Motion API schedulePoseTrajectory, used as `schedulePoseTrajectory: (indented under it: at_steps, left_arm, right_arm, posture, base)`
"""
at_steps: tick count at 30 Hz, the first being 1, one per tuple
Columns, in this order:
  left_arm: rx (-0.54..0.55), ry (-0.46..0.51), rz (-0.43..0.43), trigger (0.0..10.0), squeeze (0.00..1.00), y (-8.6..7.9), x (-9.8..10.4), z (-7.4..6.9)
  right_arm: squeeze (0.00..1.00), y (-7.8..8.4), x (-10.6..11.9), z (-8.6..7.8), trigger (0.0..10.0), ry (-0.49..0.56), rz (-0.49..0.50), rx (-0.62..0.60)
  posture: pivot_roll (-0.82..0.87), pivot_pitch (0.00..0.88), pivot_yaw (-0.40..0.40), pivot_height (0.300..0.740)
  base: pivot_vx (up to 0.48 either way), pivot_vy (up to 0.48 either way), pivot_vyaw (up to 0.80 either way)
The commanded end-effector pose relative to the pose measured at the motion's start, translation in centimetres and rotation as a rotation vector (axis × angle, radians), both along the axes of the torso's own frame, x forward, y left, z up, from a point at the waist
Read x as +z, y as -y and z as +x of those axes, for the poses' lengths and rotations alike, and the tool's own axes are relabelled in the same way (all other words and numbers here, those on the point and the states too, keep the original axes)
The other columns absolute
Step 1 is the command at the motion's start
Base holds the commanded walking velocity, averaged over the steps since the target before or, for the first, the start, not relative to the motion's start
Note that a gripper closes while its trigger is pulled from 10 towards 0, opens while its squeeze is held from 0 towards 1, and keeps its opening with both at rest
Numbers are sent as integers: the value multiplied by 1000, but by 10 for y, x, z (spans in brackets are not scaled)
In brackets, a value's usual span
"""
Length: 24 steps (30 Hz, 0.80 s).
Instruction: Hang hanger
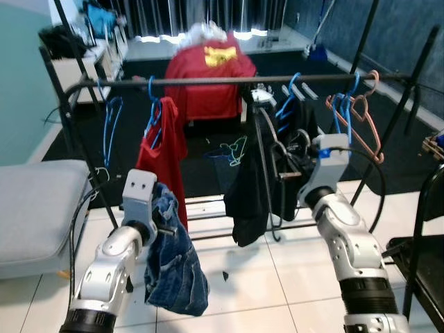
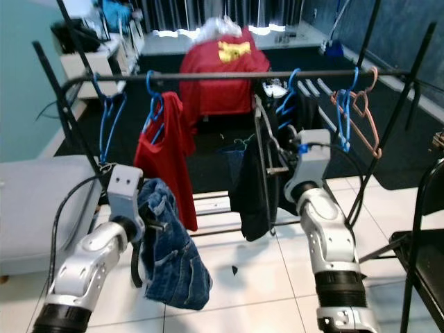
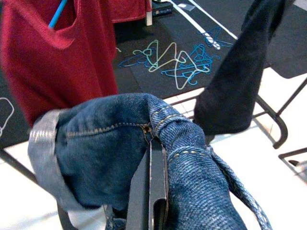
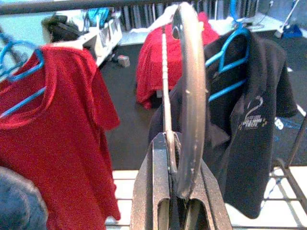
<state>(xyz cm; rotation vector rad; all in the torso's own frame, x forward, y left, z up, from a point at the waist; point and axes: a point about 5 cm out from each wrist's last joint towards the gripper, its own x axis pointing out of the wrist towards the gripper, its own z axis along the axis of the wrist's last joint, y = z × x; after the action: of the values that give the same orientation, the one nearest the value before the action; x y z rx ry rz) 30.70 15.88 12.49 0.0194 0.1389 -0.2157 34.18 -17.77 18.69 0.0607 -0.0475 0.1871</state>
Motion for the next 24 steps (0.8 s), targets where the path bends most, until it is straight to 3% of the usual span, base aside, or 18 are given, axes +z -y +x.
schedulePoseTrajectory:
  at_steps: [1, 6, 11, 19, 24]
  left_arm:
    - [-11, 25, 5, 10000, 0, 0, 6, 1]
    - [-21, 20, 5, 10000, 0, 2, 5, -1]
    - [-63, 25, 18, 10000, 0, 5, 9, 1]
    - [-94, 20, 24, 10000, 0, 11, 10, -2]
    - [-104, 0, 48, 10000, 0, 12, 6, -4]
  right_arm:
    - [0, -1, 8, 1, 10000, 18, 5, 18]
    - [0, -9, 9, -2, 10000, 8, 52, 32]
    - [0, -7, 7, 0, 10000, -6, 19, 23]
    - [0, -12, 12, 19, 10000, -77, 14, 70]
    - [0, -10, 21, 29, 10000, -69, 9, 75]
  posture:
    - [7, 8, 28, 740]
    - [7, 8, 31, 740]
    - [1, 12, 51, 740]
    - [3, 22, 40, 740]
    - [3, 26, 46, 740]
  base:
    - [394, 0, 0]
    - [397, 0, 159]
    - [395, 0, 0]
    - [374, 0, 0]
    - [213, 0, 0]
